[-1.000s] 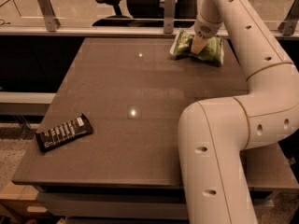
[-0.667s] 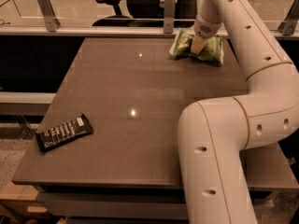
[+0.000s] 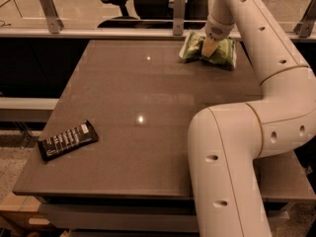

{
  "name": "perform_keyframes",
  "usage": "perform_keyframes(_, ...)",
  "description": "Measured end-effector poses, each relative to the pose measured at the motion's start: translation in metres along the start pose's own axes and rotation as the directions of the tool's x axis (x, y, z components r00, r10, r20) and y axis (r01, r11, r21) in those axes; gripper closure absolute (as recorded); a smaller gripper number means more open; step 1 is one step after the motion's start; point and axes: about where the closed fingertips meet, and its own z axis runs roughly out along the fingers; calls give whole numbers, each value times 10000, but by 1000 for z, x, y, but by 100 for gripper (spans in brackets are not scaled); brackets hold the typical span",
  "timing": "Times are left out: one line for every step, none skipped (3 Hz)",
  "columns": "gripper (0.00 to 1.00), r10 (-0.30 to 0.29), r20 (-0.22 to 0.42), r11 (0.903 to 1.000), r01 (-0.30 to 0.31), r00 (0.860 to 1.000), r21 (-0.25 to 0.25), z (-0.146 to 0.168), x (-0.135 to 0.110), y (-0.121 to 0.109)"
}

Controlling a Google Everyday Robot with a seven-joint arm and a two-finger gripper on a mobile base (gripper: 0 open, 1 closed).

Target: Move green jalapeno chip bag near rxbar chocolate

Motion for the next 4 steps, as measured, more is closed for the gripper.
perform_keyframes(100,336,-147,9992,-333,9993,209,-24,-11,4)
perform_keyframes(100,336,-147,9992,-333,9993,210,-24,-11,4)
perform_keyframes(100,140,-17,9995,-140,9999,297,-42,-13,7)
perform_keyframes(100,-72,231,9991,62,9997,422,-69,-15,15)
